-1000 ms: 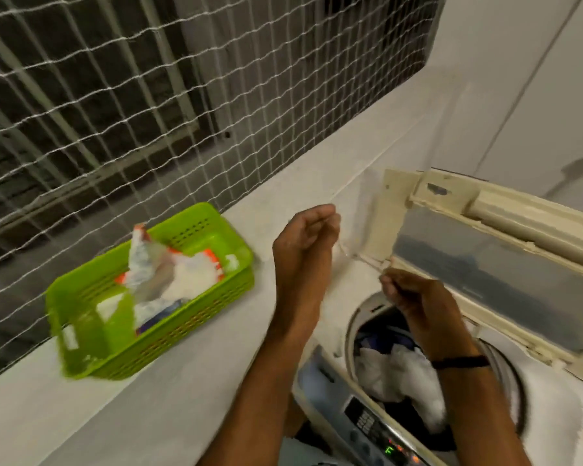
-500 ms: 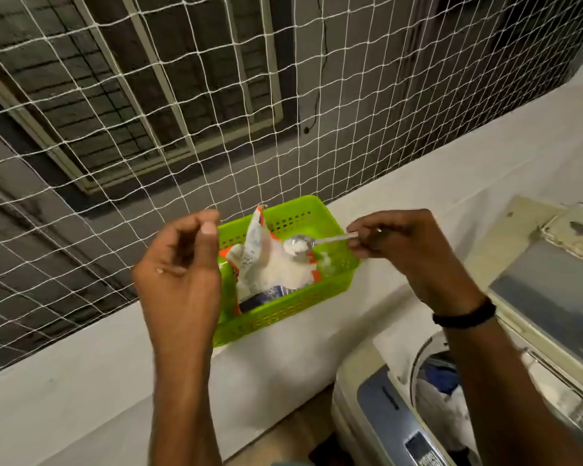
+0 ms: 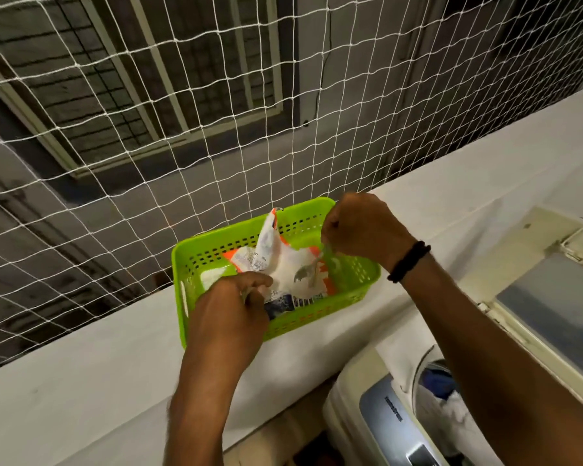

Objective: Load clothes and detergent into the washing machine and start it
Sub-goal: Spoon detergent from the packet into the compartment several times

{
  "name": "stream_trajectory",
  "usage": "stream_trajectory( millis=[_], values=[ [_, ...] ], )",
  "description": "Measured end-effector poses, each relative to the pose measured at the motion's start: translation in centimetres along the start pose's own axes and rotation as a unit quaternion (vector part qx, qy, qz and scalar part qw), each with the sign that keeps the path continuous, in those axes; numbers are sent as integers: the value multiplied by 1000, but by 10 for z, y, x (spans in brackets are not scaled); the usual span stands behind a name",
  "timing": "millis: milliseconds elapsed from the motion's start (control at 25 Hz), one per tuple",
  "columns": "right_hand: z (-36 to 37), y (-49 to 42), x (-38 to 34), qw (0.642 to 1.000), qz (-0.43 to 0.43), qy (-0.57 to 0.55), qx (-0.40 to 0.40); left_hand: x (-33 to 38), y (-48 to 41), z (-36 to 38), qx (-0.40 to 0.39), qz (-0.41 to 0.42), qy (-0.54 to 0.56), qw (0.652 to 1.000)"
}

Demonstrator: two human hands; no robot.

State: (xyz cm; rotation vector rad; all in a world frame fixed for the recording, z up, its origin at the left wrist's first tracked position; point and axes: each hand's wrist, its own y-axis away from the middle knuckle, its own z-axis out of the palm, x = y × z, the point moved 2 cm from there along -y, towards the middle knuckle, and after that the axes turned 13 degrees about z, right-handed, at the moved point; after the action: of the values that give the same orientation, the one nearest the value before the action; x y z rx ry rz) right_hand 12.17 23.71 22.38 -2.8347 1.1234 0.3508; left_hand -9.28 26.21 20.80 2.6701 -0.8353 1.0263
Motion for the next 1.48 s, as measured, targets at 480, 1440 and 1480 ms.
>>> stream_trajectory(
  millis=[480, 1440, 1480],
  values=[
    [37, 22, -5, 843, 175, -431, -269, -10, -1, -2, -23, -50, -7, 998],
    [-34, 95, 145, 712, 202, -664, -106, 81, 1, 33, 116, 180, 203, 956],
    [-35, 103, 157, 706, 220, -667, -89, 90, 0, 43, 99, 197, 210, 953]
  ],
)
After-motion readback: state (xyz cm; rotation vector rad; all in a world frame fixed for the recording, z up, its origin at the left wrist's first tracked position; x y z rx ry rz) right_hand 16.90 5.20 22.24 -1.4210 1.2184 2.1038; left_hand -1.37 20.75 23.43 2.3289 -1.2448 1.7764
